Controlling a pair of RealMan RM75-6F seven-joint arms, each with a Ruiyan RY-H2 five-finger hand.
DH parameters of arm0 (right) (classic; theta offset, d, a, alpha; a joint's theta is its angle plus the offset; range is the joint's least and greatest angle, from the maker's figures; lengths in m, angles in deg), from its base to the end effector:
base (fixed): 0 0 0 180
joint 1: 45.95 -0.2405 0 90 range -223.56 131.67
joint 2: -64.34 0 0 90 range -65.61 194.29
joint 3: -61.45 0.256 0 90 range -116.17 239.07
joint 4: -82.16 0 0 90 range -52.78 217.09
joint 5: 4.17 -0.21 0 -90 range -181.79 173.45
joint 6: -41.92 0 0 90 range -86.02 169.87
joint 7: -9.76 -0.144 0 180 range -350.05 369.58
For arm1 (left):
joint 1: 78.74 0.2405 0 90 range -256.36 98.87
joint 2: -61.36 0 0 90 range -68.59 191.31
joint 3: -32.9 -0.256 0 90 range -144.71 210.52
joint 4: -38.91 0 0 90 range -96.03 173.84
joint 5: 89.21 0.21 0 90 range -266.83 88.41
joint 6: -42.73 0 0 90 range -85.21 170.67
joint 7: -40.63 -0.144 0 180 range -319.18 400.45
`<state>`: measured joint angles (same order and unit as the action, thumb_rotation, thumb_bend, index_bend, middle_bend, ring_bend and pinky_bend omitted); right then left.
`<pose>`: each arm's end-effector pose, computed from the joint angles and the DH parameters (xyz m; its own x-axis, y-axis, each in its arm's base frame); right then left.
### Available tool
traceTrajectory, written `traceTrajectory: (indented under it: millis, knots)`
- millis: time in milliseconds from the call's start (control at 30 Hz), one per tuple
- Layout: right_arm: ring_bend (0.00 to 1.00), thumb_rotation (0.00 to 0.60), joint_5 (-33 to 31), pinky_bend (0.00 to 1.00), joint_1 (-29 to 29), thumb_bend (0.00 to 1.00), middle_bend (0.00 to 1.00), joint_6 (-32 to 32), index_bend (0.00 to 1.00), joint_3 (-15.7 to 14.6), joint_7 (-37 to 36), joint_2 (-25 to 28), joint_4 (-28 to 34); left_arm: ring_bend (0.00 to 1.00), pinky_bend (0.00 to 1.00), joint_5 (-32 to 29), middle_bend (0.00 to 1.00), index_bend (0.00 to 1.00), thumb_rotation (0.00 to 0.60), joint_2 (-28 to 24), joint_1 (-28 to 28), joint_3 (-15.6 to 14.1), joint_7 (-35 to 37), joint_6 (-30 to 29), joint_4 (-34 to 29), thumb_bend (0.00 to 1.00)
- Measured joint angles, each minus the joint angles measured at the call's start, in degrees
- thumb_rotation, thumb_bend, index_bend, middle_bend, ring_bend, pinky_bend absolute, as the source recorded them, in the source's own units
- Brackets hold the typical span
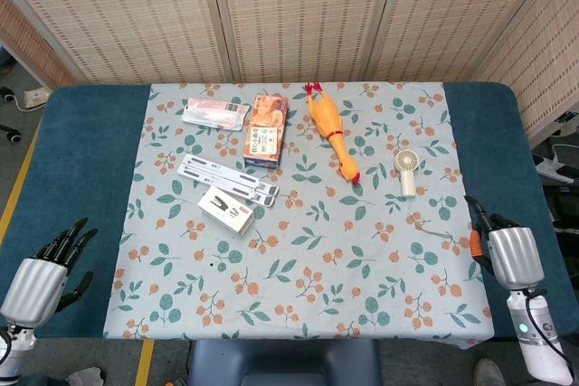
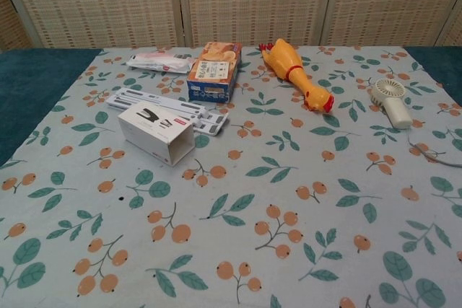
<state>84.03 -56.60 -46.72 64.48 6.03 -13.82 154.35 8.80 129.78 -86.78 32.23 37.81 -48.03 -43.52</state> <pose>-0.3237 -0.2179 0.1175 0.4233 0.1098 0.8993 -0.8923 -0.1213 0.4348 -0.2997 0.1839 0.1416 0.5211 -0.0822 0.8495 0.8126 -0.2568 -0.5233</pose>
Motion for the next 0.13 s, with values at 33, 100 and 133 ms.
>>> traceTrajectory:
  millis: [33,100,133]
  knots:
    - [0.36,0.6,0.1,0.57,0.1,0.5,0.53,-0.1,0.13,-0.1,0.2,0.1,0.1,0.16,0.43,0.0,0.03,0.12,0.6,0.1,0.0,0.0,-0.3,0.1,0.0,0.38]
    - [0.34,0.6,0.6,0.56,0.5,0.49,0.51,-1.0,0.13,-0.3,1.0,0.5,0.6,0.16,0.43,0.2,0.03,0.12,0.6,0.2,-0.1,-0.1,-0.9,0.2,-0.1,0.38]
    - [0.33,0.6,0.9,0.55,0.7,0.48,0.5,-1.3,0.13,-0.3,1.4,0.6,1.0,0.16,0.43,0.3,0.03,0.12,0.6,0.2,-0.1,-0.1,-1.1,0.1,-0.2,0.38]
